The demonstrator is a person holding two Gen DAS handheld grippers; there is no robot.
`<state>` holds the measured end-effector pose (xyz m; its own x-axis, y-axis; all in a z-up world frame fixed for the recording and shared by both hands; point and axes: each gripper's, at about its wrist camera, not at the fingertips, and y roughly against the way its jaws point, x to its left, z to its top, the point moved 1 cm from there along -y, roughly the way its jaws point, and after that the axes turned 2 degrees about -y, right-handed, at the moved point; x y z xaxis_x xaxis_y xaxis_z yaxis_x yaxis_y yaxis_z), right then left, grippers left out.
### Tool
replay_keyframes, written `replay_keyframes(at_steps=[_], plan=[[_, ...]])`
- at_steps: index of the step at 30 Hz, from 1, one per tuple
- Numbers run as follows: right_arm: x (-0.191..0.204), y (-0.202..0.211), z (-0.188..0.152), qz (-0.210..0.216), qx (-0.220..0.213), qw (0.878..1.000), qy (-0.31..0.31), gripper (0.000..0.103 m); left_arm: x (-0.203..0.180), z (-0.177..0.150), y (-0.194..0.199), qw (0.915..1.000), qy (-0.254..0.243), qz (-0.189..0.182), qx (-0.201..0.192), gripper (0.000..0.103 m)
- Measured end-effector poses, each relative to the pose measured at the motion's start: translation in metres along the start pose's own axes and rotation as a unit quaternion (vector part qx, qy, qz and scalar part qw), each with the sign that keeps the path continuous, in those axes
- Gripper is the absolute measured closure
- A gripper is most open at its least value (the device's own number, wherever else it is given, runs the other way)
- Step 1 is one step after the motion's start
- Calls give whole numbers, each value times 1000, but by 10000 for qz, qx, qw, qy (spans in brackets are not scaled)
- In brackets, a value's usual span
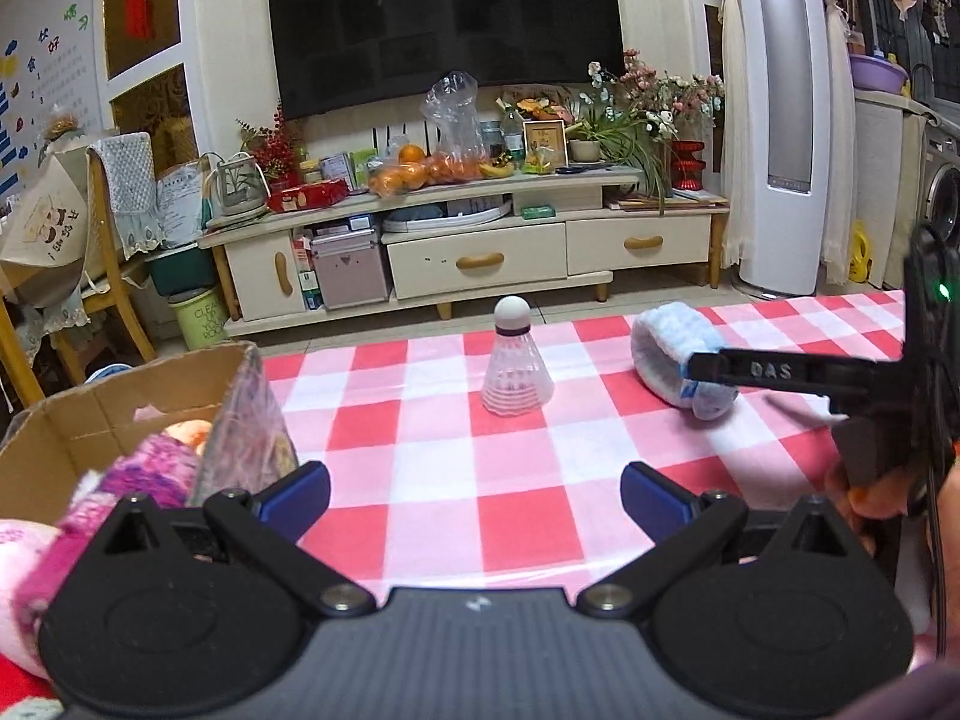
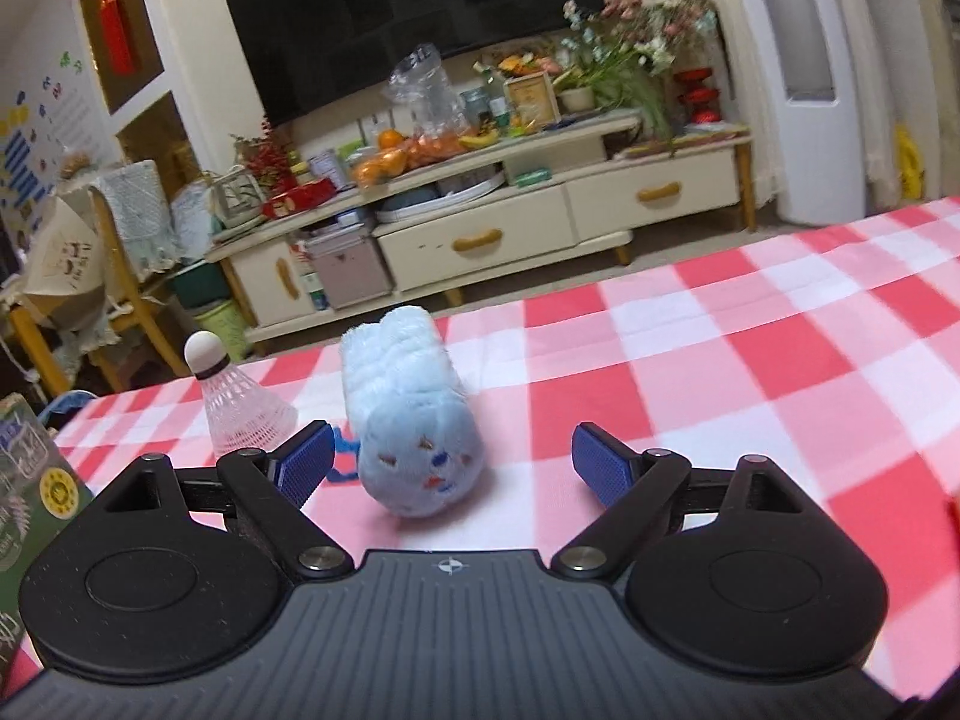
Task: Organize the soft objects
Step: 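Move both tools back over the table toward the shuttlecock and blue plush, then grasp the white shuttlecock with left tool while right tool grasps light-blue plush toy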
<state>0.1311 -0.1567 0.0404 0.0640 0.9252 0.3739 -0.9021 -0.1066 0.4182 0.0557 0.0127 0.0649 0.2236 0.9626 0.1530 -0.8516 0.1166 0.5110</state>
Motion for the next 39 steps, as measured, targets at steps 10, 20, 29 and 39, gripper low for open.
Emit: replay_keyframes(at_steps=[10, 20, 29, 39], plan=[[2, -24, 8, 116, 272, 9995, -111, 7, -12, 0, -15, 9999, 64, 105, 6, 1], [4, -15, 6, 504, 288, 9983, -97, 44, -20, 13, -42, 9982, 516, 273, -98, 1], [-4, -12, 6, 461, 88, 9984, -324, 44, -28, 27, -95, 9945, 1006, 246, -133, 1], [-4, -13, 4, 342, -55, 9984, -451, 44, -30, 39, -140, 9957, 795, 187, -439, 5]])
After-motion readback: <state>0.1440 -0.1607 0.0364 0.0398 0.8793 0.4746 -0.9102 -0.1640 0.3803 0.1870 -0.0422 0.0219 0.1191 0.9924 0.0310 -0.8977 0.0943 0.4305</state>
